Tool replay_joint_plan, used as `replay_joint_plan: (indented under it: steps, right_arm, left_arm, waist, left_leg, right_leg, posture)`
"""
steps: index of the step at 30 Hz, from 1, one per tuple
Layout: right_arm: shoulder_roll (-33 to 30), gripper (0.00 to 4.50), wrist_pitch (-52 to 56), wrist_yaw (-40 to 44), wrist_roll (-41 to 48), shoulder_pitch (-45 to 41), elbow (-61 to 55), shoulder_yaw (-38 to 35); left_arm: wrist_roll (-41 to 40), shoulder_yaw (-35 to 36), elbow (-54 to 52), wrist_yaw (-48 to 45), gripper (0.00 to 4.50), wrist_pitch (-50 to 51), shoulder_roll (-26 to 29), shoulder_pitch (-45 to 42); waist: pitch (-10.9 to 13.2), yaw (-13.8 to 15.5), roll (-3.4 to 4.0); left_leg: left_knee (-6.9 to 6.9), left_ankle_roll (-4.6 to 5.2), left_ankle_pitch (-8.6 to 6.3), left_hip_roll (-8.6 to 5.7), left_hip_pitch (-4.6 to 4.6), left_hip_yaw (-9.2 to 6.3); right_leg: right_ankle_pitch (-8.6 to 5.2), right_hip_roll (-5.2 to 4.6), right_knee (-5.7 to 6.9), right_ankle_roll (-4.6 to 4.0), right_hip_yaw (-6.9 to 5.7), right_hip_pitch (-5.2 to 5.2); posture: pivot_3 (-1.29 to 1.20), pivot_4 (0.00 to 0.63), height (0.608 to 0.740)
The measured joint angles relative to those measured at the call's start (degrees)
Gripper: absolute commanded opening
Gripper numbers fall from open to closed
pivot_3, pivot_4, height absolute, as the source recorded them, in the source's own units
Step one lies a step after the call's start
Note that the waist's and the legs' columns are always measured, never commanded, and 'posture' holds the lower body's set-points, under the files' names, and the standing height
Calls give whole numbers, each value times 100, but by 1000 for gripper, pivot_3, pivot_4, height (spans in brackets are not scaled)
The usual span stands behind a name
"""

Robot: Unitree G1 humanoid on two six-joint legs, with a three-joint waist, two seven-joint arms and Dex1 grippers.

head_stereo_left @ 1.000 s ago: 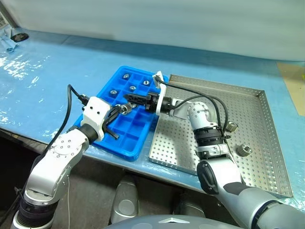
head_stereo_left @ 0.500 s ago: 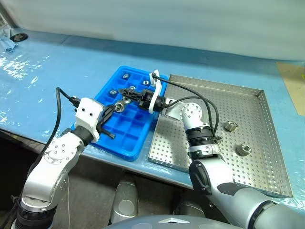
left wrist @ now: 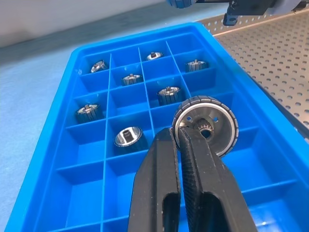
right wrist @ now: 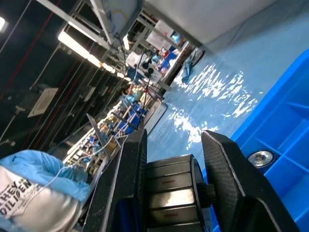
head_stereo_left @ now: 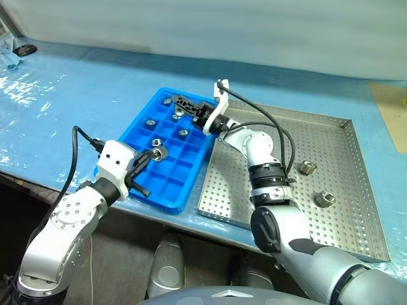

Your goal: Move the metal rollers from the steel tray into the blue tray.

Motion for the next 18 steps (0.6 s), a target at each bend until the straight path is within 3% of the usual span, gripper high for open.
replay_joint_plan:
  steps: [7, 18]
  right_arm:
    - [8, 1327, -178, 190, -515, -1, 85, 900]
    - [67, 1327, -956, 172, -1180, -558, 1246, 1316]
  left_arm:
    - [-340, -41, -192, -213, 0, 168, 9, -15]
    - [-484, -85, -290, -209, 0, 311, 46, 51]
  waist:
    - [0, 11, 0]
    - [0, 16, 1]
  left_leg:
    - [0, -3, 1, -1, -5, 0]
    - [1, 4, -2, 0, -6, 0]
  right_leg:
    - [-1, -1, -1, 1, 0, -2]
    - [-3, 0, 5, 4, 1, -6]
  posture:
    - [500, 150, 740]
    - [531, 150, 740]
